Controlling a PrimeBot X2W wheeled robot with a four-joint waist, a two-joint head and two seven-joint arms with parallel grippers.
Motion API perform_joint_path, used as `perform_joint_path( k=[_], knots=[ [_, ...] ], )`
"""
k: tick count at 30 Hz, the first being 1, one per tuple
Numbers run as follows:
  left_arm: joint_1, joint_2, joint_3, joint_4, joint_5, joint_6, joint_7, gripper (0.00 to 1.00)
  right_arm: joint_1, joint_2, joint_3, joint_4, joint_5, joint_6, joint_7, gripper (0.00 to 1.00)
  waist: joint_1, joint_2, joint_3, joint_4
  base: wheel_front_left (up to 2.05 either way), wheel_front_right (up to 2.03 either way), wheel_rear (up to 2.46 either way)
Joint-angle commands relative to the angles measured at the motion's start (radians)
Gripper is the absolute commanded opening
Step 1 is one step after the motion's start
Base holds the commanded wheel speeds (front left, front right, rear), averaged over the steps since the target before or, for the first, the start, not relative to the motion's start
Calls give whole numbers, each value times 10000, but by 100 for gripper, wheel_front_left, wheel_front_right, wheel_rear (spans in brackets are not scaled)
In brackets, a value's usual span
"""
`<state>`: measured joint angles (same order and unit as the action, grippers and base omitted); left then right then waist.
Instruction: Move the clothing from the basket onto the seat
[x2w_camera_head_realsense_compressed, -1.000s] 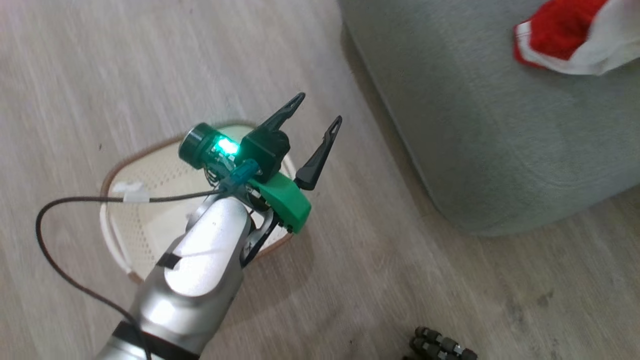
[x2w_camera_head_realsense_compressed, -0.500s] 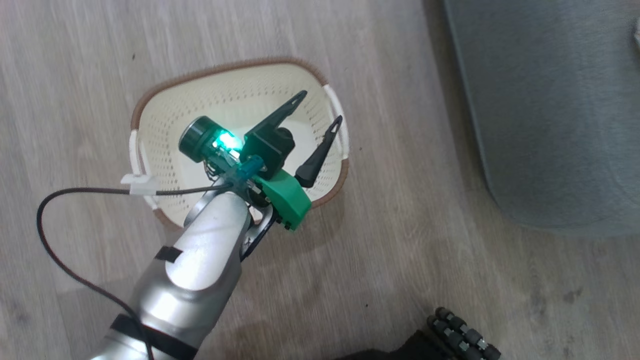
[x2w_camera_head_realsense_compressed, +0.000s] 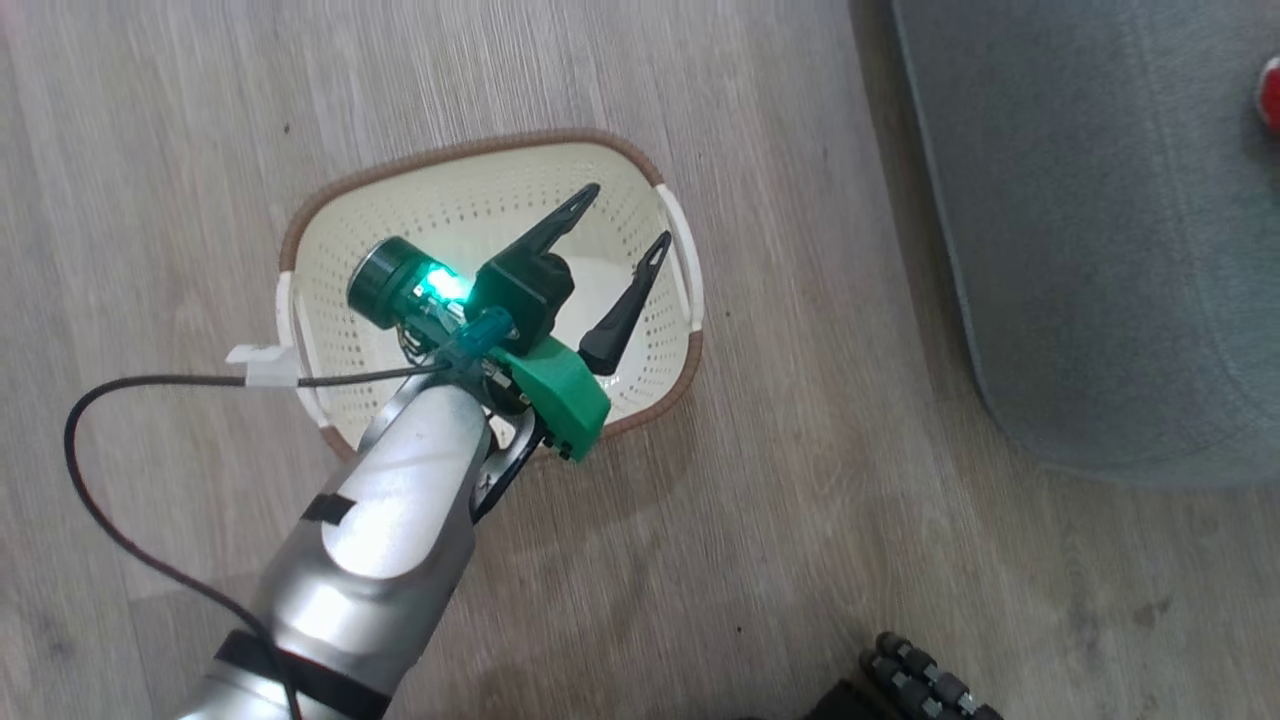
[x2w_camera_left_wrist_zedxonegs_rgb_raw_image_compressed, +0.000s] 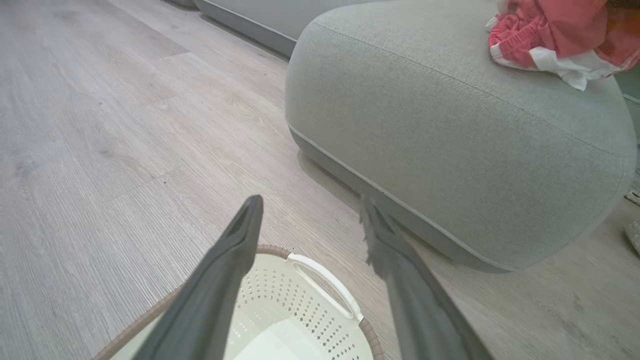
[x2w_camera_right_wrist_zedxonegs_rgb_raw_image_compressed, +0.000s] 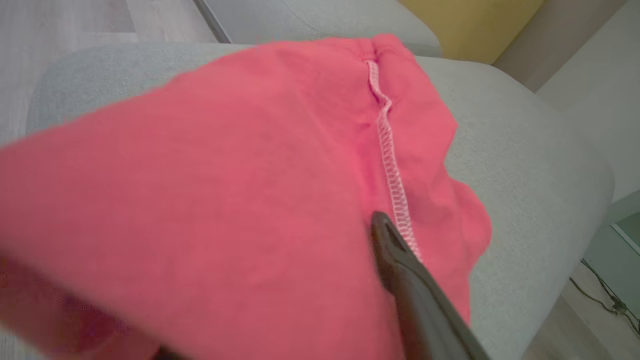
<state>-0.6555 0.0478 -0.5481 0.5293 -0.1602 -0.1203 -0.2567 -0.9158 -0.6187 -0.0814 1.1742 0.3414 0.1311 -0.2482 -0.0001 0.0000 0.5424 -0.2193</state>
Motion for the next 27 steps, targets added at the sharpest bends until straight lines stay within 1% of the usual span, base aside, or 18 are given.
perform_joint_path(
  k=[1,8,9,10,13,17,22,25,27],
  knots=[
    [24,43,246,-286,-90,-30,-51,100,588,-501,297,-450,154,-4,-119,100,1,0,-285,-20,0,0,0],
    [518,29,510,-291,-393,10,-51,100,2373,-944,800,-2445,915,-4,-132,100,1,0,-1281,173,0,0,0],
    [729,27,630,-328,-503,63,-51,100,2940,-970,870,-3117,1022,-4,-133,100,1,0,-1628,276,0,0,0],
    [729,27,630,-328,-503,63,-51,100,2940,-970,870,-3117,1022,-4,-133,100,1,0,-1628,276,0,0,0],
    [1090,26,859,-384,-668,174,-51,100,3721,-833,849,-4179,1126,-4,-134,100,1,0,-2167,483,0,0,0],
    [1602,26,1273,-434,-750,344,-51,100,4587,-330,622,-5619,940,-4,-134,100,1,0,-2862,857,0,0,0],
    [2168,25,1947,-485,-644,613,-51,100,5522,711,305,-7209,541,-4,-134,100,1,0,-3524,1417,0,0,0],
    [2485,25,2399,-531,-490,768,-51,100,5991,1337,241,-7904,339,-4,-135,100,1,0,-3858,1745,0,0,0],
    [2700,26,2725,-567,-390,884,-51,100,6217,1692,273,-8145,268,-4,-135,100,1,0,-4070,1931,0,0,0]
  ],
)
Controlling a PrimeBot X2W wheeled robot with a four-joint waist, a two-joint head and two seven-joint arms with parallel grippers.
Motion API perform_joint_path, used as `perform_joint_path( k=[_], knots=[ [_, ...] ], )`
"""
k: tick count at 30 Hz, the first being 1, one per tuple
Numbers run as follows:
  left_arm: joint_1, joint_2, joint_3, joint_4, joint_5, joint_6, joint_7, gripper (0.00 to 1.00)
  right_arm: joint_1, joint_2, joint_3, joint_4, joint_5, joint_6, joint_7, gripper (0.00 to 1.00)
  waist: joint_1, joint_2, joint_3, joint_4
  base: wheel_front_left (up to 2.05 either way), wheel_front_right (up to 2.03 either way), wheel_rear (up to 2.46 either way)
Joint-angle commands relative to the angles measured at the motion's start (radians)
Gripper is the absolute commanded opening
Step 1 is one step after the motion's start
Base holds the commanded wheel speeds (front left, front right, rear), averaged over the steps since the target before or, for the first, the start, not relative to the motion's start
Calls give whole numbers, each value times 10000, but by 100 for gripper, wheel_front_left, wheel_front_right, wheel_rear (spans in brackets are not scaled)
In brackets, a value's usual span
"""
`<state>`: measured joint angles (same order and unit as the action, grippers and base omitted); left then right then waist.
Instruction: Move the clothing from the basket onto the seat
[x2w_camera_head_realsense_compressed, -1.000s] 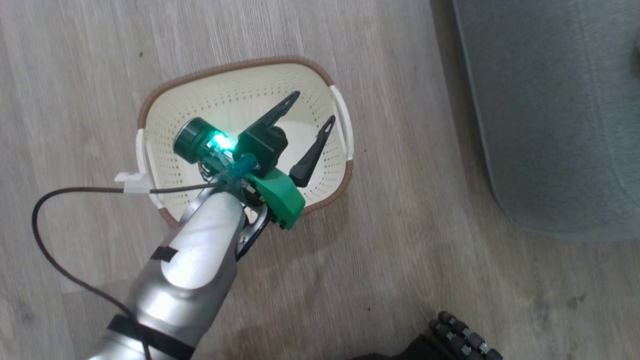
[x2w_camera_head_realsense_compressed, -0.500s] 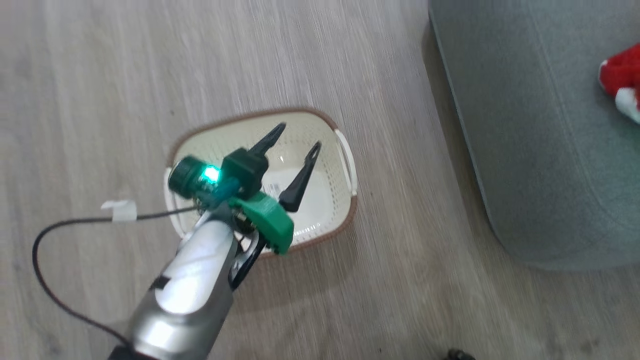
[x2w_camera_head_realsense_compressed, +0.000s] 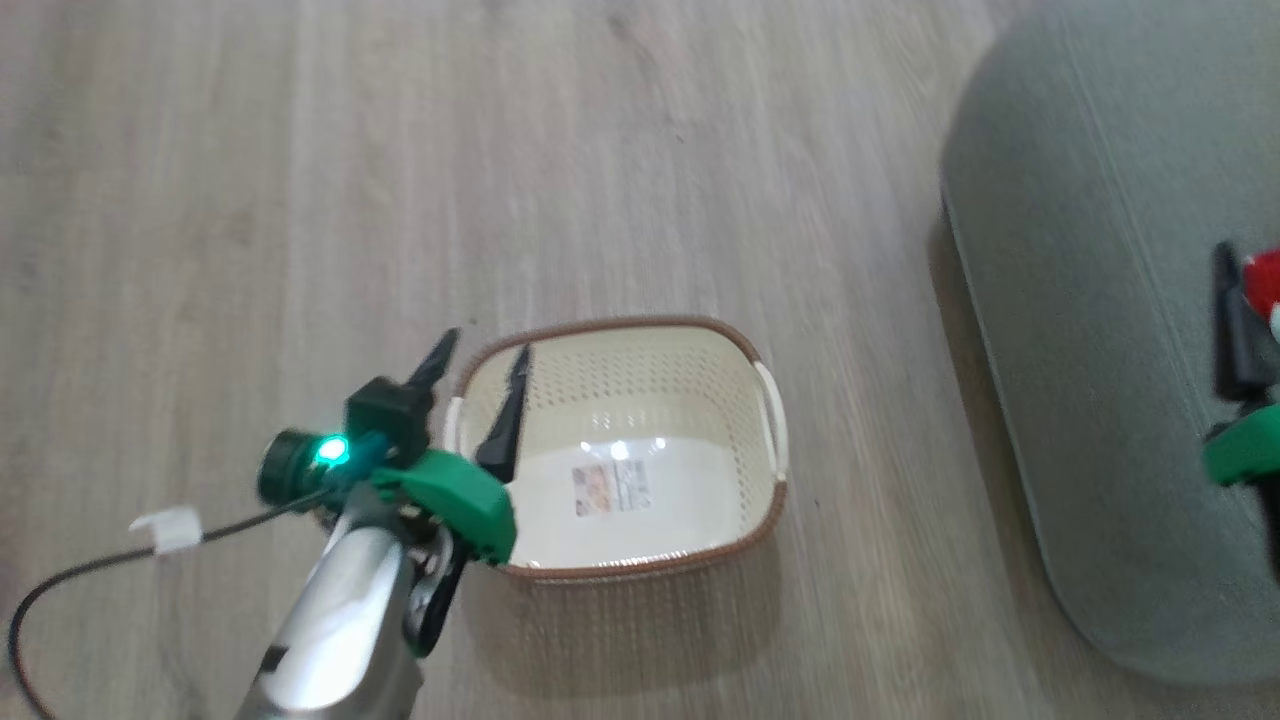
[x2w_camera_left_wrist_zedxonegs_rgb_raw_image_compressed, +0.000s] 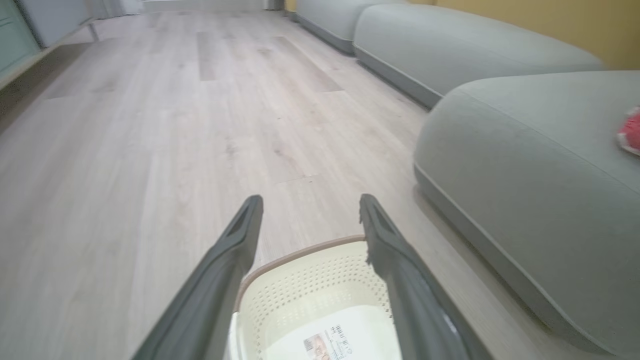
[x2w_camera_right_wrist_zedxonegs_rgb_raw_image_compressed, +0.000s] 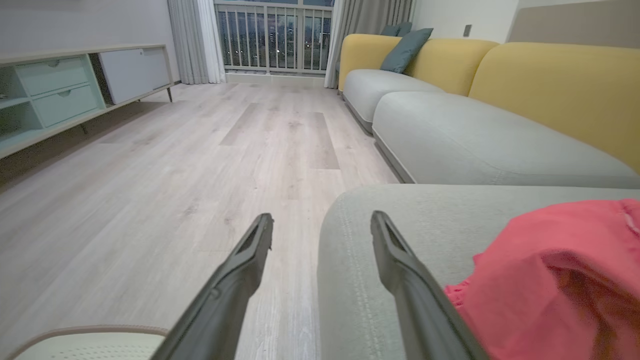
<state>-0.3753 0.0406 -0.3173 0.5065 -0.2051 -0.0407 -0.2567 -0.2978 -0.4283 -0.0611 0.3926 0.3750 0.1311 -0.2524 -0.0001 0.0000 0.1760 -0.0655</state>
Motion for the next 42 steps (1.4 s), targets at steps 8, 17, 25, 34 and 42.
perform_joint_path(
  k=[8,17,25,34,42],
  knots=[
    [463,101,1460,-495,410,300,-51,100,339,728,595,-222,-305,-4,-93,100,1,0,-970,923,0,0,0],
    [1063,121,2265,-559,859,361,-51,100,576,1657,721,406,-870,-4,-93,100,1,0,-1572,1002,0,0,0],
    [1483,163,2707,-766,1293,579,-51,100,837,1874,703,424,-1100,-4,-93,100,1,0,-1873,963,0,0,0],
    [1763,154,2959,-911,1442,570,-51,100,974,1930,647,351,-1089,-4,-93,100,1,0,-2018,892,0,0,0],
    [2332,-23,2563,-238,1333,306,7,0,1267,2139,514,1082,-1019,0,20,0,1,0,-2022,872,0,0,0]
  ],
)
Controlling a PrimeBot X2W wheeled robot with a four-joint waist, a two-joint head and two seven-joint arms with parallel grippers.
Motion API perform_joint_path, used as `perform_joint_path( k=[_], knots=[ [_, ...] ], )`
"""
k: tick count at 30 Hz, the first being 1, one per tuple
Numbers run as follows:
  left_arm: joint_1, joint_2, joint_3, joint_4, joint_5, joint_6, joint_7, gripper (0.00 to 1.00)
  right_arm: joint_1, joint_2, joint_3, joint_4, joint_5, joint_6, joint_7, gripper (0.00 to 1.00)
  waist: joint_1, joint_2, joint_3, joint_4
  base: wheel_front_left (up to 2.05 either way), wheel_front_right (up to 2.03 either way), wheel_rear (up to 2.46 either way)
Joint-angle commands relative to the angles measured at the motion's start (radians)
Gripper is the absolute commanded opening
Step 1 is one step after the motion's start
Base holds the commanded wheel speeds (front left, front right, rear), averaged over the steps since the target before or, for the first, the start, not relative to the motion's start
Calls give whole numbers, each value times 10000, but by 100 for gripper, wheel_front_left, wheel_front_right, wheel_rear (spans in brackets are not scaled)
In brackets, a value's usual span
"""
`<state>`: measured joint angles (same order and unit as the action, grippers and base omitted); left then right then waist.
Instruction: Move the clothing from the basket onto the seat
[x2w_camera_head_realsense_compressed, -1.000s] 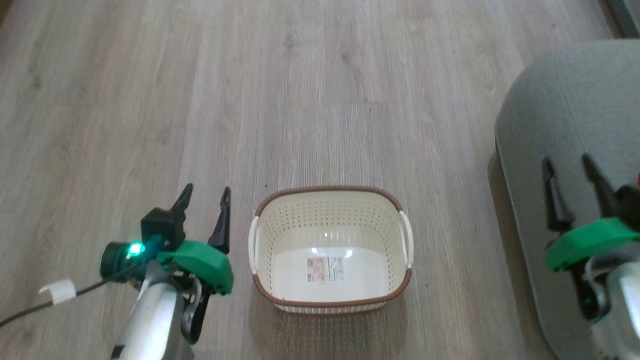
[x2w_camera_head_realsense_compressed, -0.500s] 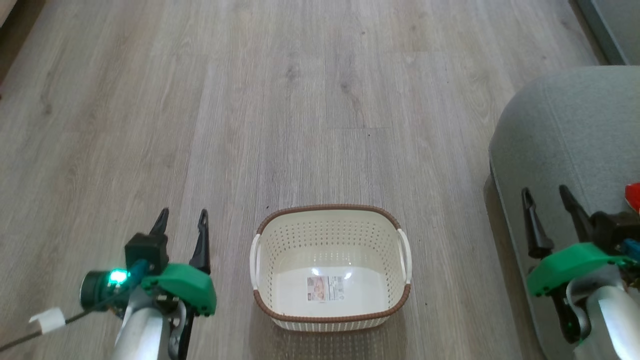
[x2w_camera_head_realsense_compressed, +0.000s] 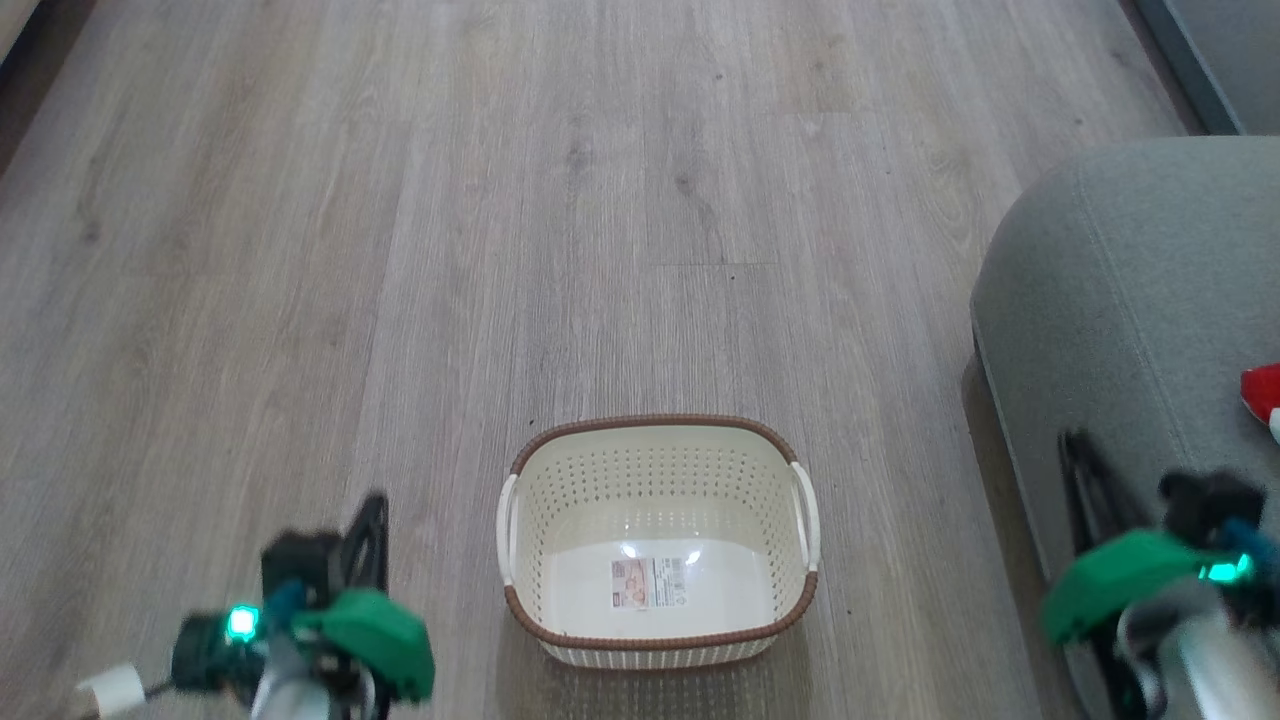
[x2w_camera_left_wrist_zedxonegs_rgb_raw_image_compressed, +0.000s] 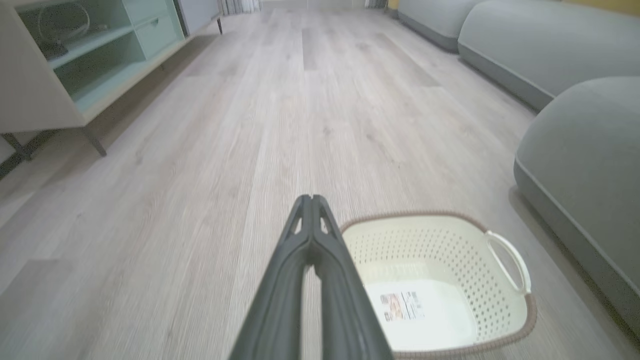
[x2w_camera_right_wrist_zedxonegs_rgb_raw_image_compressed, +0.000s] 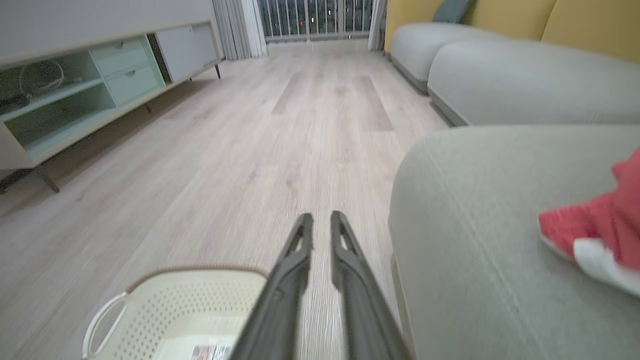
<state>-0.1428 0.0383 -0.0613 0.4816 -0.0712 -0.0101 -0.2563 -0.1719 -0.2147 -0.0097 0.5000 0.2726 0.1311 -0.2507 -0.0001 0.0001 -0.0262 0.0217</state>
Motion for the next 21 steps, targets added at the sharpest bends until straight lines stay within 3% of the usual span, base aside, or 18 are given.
perform_joint_path(
  k=[1,21],
  knots=[
    [94,-5,18,122,-38,-4,23,0,91,44,13,118,37,0,21,0,1,-1,1,-1,0,0,0],
    [136,15,299,-274,-2502,-197,620,0,182,300,-160,-314,2175,-1,607,0,1,-1,47,-36,0,0,0]
  ],
)
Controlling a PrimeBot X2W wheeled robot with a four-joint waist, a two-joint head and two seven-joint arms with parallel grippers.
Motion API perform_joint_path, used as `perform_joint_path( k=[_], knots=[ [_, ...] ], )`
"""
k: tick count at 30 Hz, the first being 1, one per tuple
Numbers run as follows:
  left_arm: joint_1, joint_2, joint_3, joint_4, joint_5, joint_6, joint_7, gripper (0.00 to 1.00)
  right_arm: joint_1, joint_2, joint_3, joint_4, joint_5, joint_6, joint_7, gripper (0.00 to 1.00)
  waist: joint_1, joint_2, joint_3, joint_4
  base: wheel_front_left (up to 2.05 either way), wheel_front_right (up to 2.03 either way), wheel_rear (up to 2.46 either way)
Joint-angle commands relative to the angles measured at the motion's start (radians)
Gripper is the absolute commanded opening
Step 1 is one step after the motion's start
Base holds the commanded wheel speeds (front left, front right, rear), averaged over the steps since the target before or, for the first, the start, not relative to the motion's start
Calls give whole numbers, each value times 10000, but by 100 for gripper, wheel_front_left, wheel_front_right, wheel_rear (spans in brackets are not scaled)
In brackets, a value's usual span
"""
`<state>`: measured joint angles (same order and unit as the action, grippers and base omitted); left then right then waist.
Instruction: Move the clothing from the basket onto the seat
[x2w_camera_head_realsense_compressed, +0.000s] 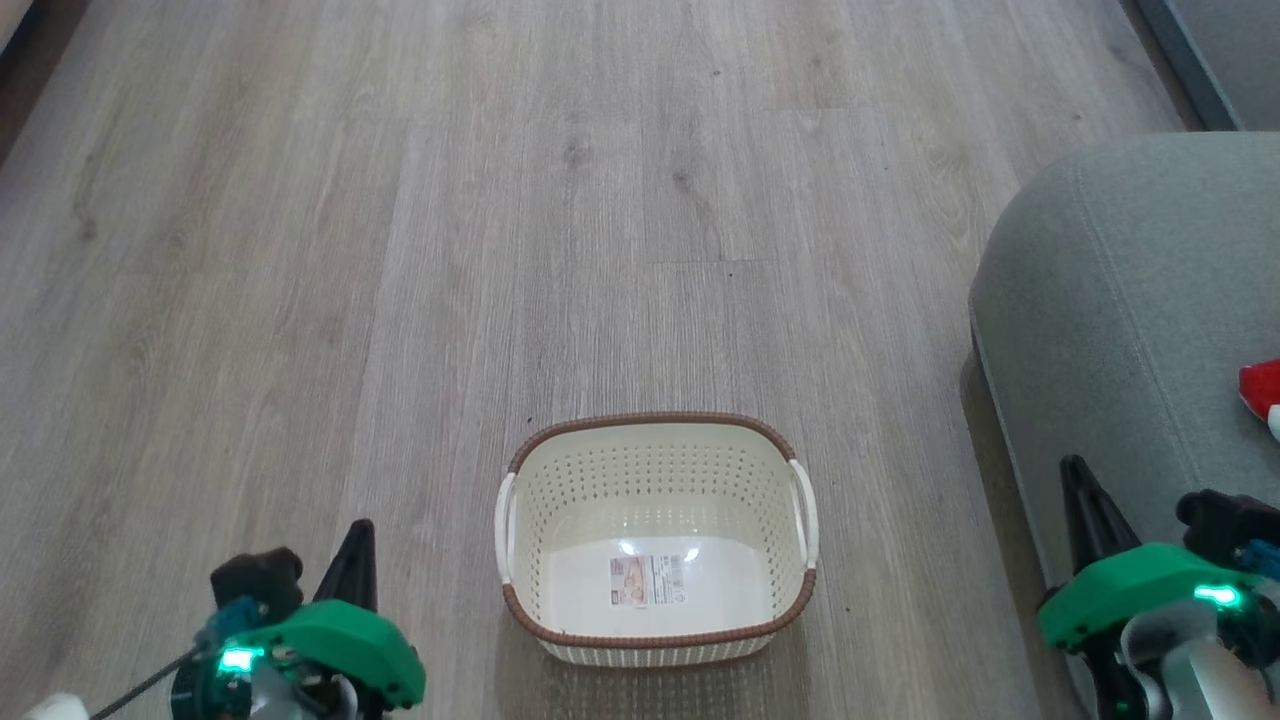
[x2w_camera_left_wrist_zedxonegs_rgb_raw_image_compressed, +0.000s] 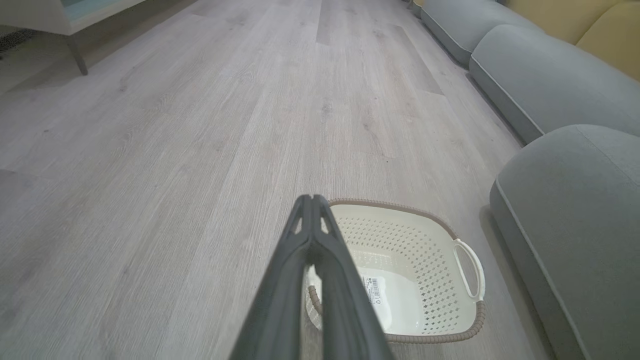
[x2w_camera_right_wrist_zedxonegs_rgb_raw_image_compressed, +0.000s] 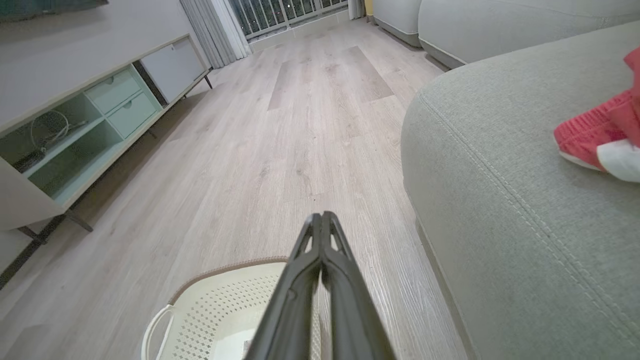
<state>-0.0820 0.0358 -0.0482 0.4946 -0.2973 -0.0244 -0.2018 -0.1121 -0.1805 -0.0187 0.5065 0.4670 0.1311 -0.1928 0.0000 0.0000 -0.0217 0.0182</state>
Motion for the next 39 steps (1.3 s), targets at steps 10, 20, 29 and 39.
perform_joint_path(
  k=[10,20,29,39],
  knots=[
    [-447,49,286,-591,-1347,-139,332,0,-374,74,-141,-574,1191,-1,284,0,0,0,23,-16,0,0,0],
    [-424,60,438,-811,-2701,-246,654,0,-325,216,-234,-810,2367,-1,603,0,0,0,49,-35,0,0,0],
    [-407,69,564,-989,-3808,-332,920,0,-286,331,-311,-1002,3329,-1,864,0,0,0,70,-51,0,0,0],
    [-388,79,705,-1188,-5037,-429,1216,0,-243,460,-397,-1216,4397,-2,1156,0,0,0,94,-68,0,0,0]
  ],
)
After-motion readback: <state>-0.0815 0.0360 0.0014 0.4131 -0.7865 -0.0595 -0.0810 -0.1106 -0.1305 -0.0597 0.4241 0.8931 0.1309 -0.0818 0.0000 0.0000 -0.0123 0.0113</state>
